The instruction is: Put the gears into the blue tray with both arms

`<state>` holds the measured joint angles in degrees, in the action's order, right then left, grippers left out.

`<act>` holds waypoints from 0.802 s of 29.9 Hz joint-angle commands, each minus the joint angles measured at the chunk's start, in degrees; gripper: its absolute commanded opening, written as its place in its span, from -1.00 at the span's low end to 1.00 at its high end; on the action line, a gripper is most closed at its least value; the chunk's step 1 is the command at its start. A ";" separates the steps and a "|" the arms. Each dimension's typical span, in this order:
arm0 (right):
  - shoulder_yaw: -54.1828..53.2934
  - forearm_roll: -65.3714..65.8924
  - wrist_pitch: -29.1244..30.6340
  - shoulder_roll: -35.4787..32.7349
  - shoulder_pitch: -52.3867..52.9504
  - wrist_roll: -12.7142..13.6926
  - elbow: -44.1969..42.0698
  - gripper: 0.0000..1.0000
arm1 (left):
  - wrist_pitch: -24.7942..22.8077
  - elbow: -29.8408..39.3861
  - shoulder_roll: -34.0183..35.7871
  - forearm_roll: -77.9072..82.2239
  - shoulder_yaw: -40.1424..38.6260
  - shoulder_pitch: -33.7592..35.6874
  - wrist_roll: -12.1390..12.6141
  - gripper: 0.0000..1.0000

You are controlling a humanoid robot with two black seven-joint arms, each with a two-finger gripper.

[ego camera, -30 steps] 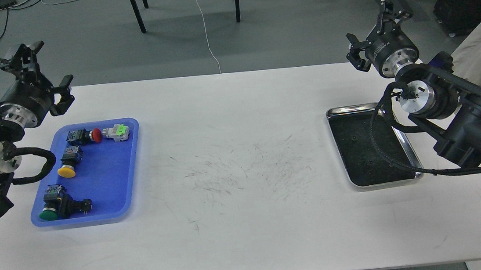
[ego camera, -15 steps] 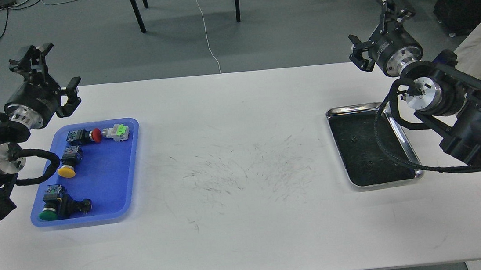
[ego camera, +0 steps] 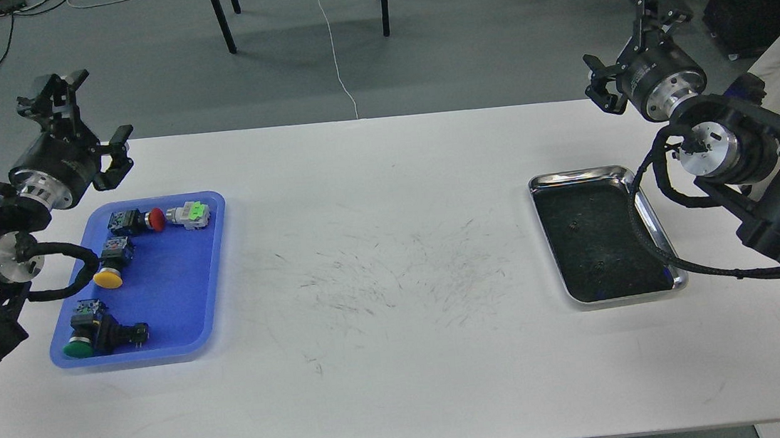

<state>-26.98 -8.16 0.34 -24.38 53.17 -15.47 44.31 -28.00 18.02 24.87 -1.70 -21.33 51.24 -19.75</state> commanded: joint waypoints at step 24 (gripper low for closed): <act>6.24 -0.18 0.01 -2.78 3.26 2.89 1.30 0.98 | 0.00 0.35 0.97 -0.06 -0.11 0.26 0.33 0.96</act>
<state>-20.65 -8.24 0.44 -27.59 56.42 -13.45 45.71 -28.00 18.09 25.55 -1.67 -21.36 51.50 -19.72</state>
